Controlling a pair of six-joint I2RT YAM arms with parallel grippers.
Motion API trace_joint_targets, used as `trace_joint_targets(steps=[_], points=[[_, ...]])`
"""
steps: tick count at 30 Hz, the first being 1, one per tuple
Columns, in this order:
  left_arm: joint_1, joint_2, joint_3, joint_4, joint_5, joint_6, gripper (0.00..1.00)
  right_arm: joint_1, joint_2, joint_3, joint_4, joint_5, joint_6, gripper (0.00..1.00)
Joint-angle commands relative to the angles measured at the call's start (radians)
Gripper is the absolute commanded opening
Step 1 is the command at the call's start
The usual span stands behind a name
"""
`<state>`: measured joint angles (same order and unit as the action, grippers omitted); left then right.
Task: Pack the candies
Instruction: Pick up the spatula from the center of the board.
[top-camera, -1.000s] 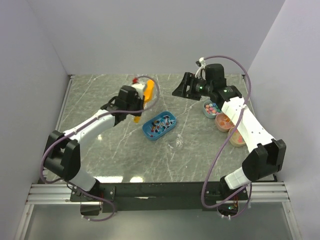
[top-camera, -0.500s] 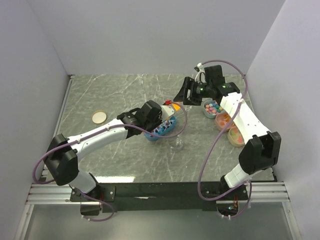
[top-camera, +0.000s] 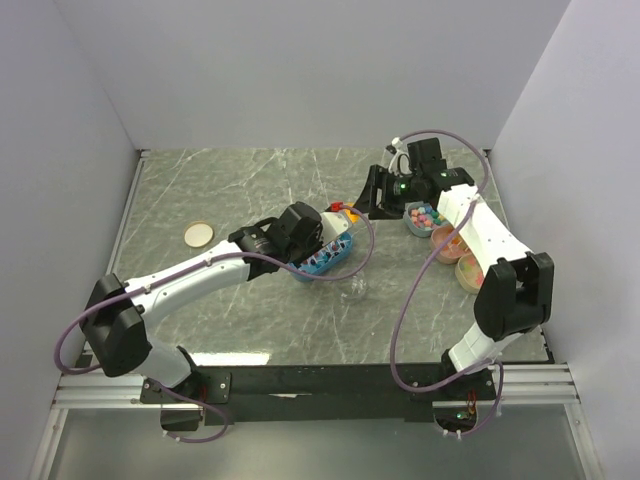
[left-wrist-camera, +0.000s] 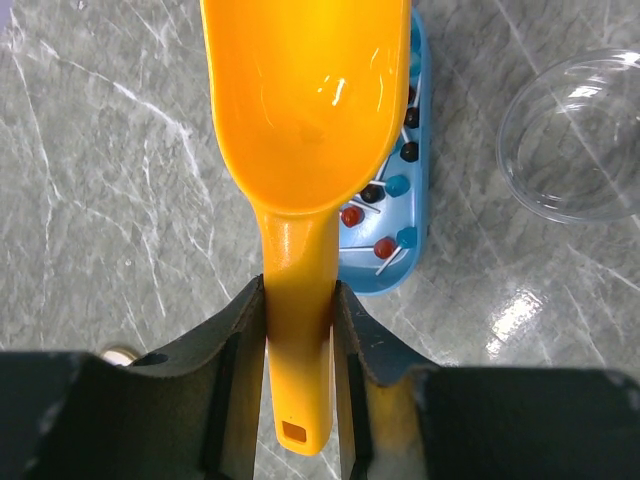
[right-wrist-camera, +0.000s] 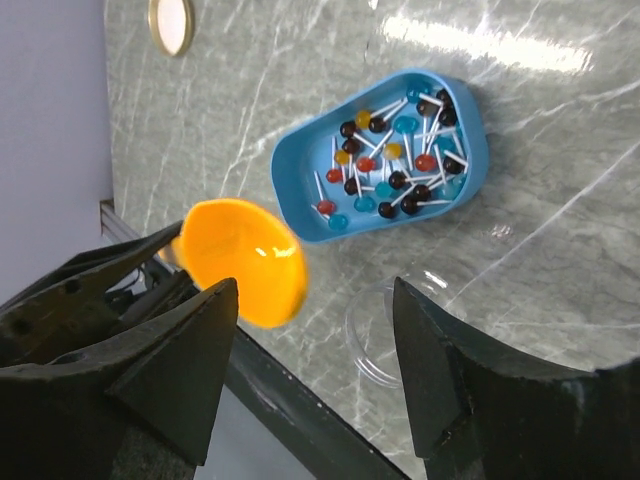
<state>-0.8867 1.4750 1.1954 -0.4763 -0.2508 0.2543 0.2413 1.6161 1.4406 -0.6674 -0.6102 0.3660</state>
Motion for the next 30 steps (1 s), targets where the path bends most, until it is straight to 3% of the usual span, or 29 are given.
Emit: trace_joint_targets(steps=[1, 15, 18, 22, 25, 28, 29, 30], points=[[-0.006, -0.045, 0.049, 0.027, 0.036, 0.020, 0.01, -0.005, 0.010, -0.020, 0.041, -0.068, -0.029, 0.69], [-0.014, -0.044, 0.064, 0.044, 0.085, 0.039, 0.01, -0.004, 0.059, -0.049, 0.085, -0.151, -0.006, 0.52], [-0.015, -0.050, 0.059, 0.047, 0.100, 0.048, 0.01, -0.004, 0.064, -0.046, 0.077, -0.155, -0.016, 0.44], [-0.015, -0.056, 0.049, 0.048, 0.094, 0.054, 0.02, -0.007, 0.056, -0.045, 0.077, -0.164, -0.022, 0.20], [-0.014, -0.070, 0.026, 0.068, 0.062, 0.049, 0.17, -0.010, 0.048, -0.054, 0.088, -0.190, -0.016, 0.01], [-0.012, -0.100, -0.008, 0.105, 0.045, 0.048, 0.34, -0.020, 0.044, -0.078, 0.115, -0.226, 0.001, 0.00], [-0.002, -0.111, -0.014, 0.122, 0.059, 0.042, 0.49, -0.030, 0.036, -0.089, 0.142, -0.238, 0.019, 0.00], [0.009, -0.137, -0.031, 0.131, 0.074, 0.034, 0.57, -0.033, 0.033, -0.101, 0.159, -0.264, 0.033, 0.00]])
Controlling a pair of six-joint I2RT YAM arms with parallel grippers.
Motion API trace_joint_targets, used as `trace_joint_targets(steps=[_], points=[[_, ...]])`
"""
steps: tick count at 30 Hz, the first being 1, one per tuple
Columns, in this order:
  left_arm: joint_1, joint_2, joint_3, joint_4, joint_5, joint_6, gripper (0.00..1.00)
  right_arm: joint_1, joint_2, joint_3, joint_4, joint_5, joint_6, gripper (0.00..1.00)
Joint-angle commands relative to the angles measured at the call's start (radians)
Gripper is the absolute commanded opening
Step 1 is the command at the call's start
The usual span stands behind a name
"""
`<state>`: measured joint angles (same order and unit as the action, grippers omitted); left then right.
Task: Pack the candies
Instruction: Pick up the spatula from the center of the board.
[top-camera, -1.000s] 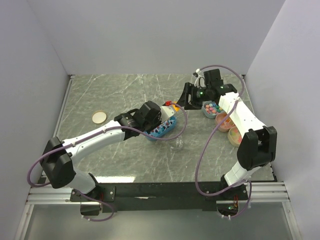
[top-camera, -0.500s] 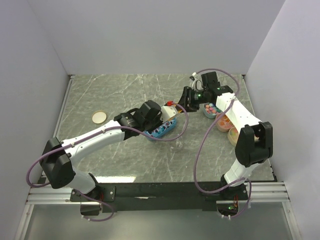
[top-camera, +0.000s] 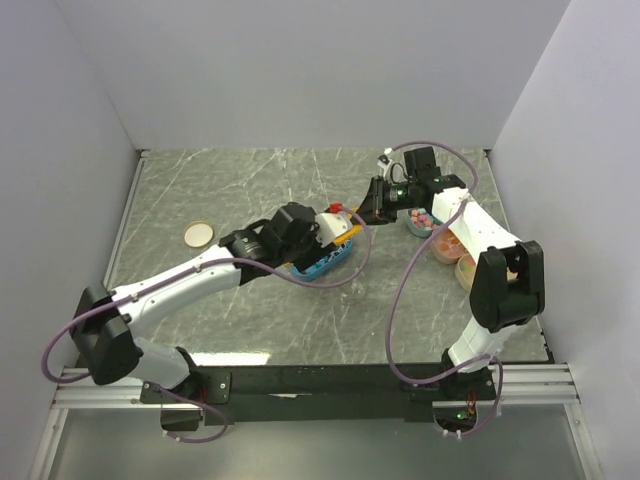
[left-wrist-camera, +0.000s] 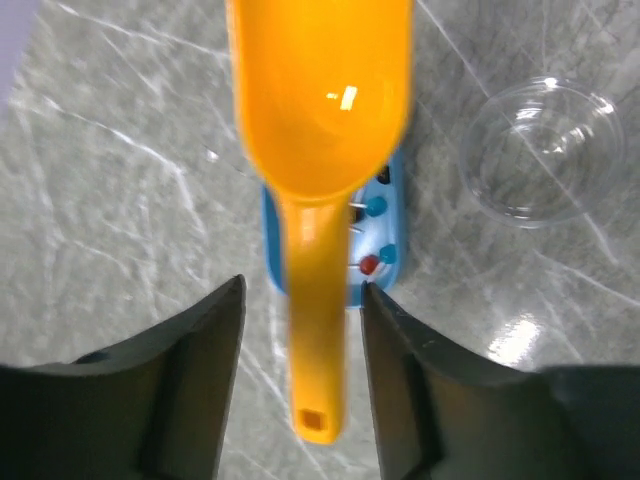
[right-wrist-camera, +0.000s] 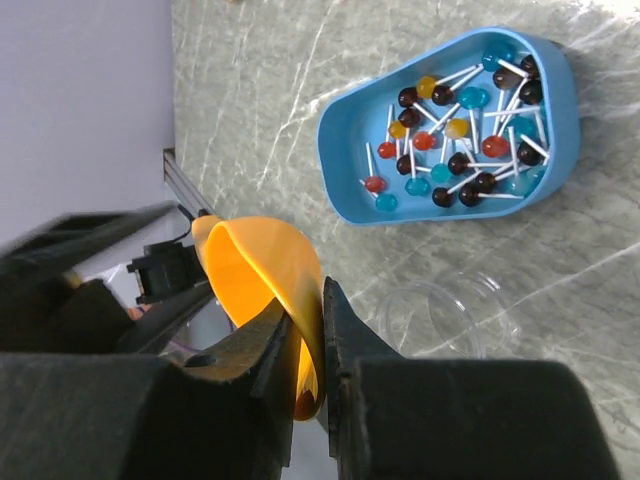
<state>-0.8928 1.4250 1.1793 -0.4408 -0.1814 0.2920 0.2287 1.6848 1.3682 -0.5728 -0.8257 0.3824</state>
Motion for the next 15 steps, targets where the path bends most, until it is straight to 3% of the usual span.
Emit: trace_joint_targets(steps=[1, 2, 4, 5, 8, 15], points=[[0.028, -0.103, -0.026, 0.109, 0.031, -0.013, 0.65, -0.025, -0.042, -0.050, 0.080, -0.062, 0.027, 0.00], [0.067, -0.118, -0.038, 0.123, 0.093, -0.036, 0.76, -0.032, -0.045, -0.060, 0.102, -0.072, 0.044, 0.00], [0.119, -0.172, -0.076, 0.160, 0.173, -0.066, 0.82, -0.037, -0.054, -0.076, 0.109, -0.082, 0.049, 0.00], [0.180, -0.191, -0.089, 0.171, 0.277, -0.095, 0.87, -0.037, -0.057, -0.083, 0.110, -0.082, 0.050, 0.00], [0.291, -0.251, -0.150, 0.217, 0.451, -0.135, 0.90, -0.052, -0.076, -0.135, 0.171, -0.130, 0.094, 0.00], [0.327, -0.267, -0.211, 0.247, 0.588, -0.163, 0.92, -0.061, -0.091, -0.192, 0.281, -0.165, 0.194, 0.00]])
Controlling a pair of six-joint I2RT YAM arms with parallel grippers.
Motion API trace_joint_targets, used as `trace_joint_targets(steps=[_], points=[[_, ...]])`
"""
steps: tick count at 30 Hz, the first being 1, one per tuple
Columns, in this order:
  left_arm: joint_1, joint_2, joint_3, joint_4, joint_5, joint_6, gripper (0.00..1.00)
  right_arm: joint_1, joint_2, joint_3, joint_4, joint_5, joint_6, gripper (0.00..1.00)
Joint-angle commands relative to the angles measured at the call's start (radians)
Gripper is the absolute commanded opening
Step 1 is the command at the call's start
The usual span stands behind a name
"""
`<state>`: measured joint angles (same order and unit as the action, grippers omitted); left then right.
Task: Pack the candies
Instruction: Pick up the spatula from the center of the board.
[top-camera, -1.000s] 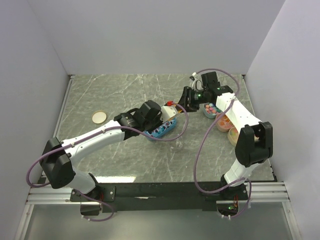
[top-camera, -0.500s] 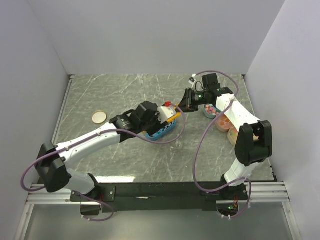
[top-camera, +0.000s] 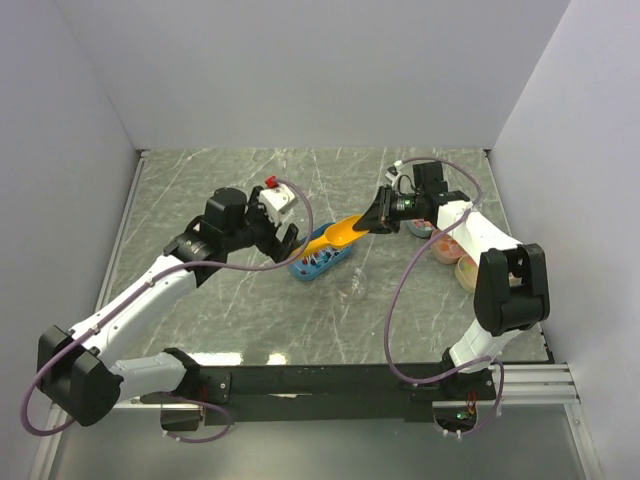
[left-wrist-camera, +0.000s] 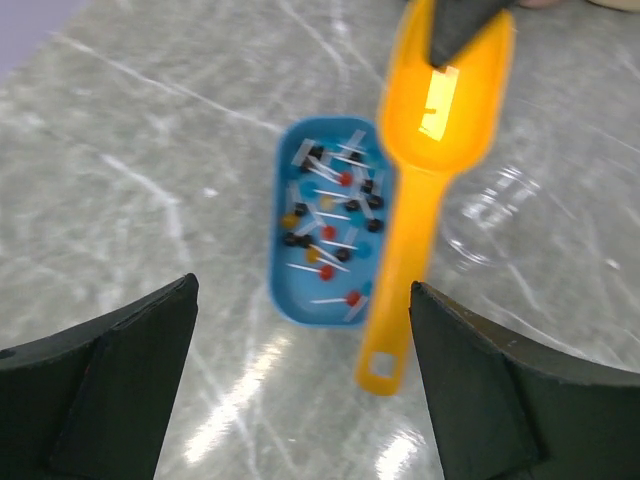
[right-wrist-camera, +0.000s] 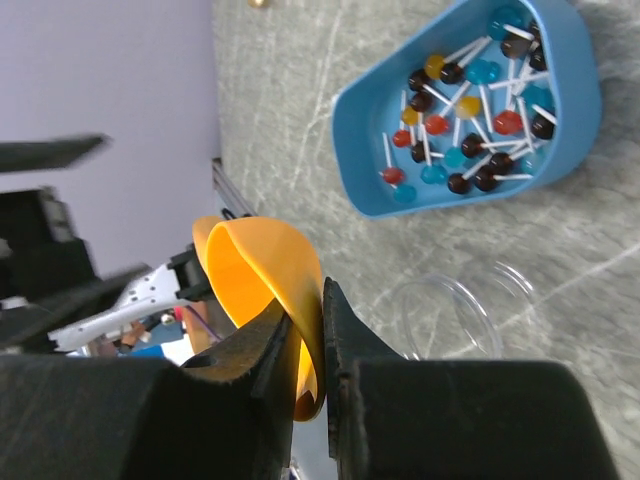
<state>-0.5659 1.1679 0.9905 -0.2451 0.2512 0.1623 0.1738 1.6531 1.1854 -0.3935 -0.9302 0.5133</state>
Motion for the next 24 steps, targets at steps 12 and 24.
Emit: trace_joint_targets(steps=[12, 24], points=[[-0.002, 0.094, 0.017, 0.041, 0.260, -0.015, 0.87, -0.007, -0.067, -0.036, 0.137, -0.090, 0.093, 0.00], [-0.045, 0.150, 0.050, 0.059, 0.203, 0.005, 0.72, -0.005, -0.082, -0.093, 0.209, -0.104, 0.148, 0.00]])
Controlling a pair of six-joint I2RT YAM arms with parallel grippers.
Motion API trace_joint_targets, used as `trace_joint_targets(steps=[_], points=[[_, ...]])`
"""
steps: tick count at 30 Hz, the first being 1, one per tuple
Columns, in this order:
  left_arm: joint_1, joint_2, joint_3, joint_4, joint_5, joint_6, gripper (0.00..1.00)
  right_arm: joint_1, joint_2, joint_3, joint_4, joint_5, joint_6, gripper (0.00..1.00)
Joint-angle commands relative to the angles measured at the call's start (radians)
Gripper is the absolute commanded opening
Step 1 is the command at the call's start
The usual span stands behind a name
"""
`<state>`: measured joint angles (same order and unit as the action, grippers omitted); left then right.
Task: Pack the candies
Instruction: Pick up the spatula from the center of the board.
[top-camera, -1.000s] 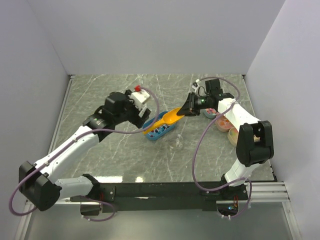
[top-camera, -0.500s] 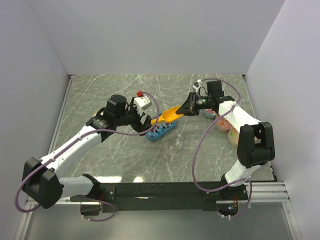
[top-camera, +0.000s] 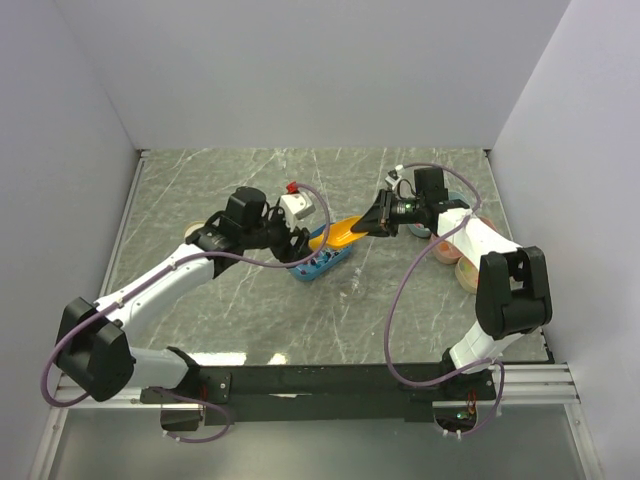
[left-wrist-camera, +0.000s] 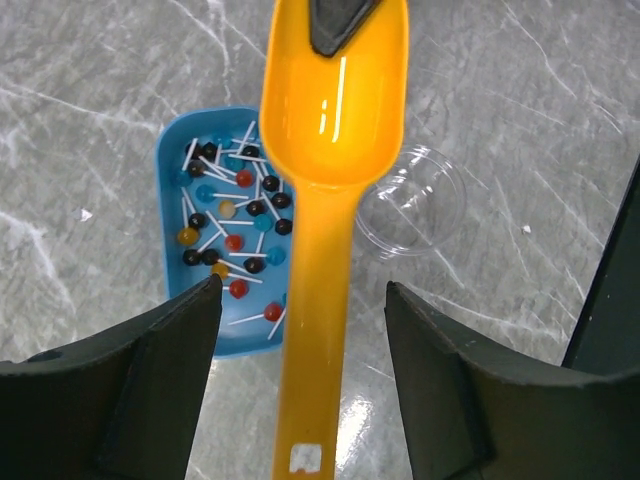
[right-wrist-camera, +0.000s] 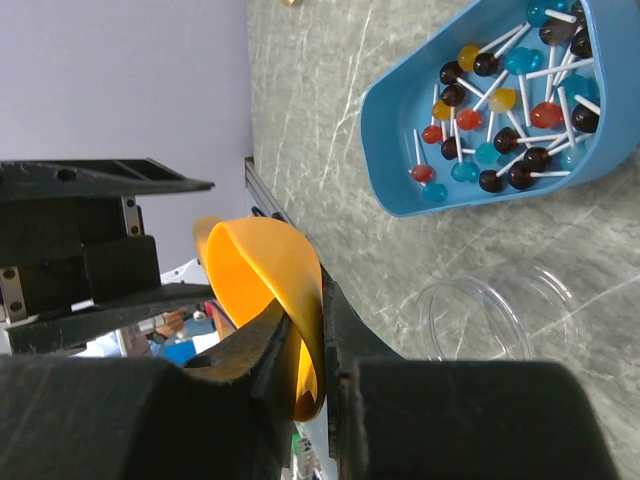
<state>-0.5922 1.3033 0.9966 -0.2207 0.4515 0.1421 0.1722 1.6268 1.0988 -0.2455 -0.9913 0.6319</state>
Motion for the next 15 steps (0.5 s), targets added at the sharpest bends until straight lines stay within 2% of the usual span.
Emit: trace_joint_targets(steps=[1, 9, 15], points=[[-0.018, 0.020, 0.043, 0.034, 0.006, 0.022, 0.71, -0.003, -0.058, -0.007, 0.063, -0.044, 0.029, 0.00], [-0.020, 0.022, 0.053, 0.004, 0.010, 0.043, 0.65, -0.003, -0.051, -0.017, 0.087, -0.063, 0.046, 0.00], [-0.020, 0.010, 0.042, -0.008, 0.001, 0.053, 0.55, -0.003, -0.038, -0.022, 0.083, -0.064, 0.046, 0.00]])
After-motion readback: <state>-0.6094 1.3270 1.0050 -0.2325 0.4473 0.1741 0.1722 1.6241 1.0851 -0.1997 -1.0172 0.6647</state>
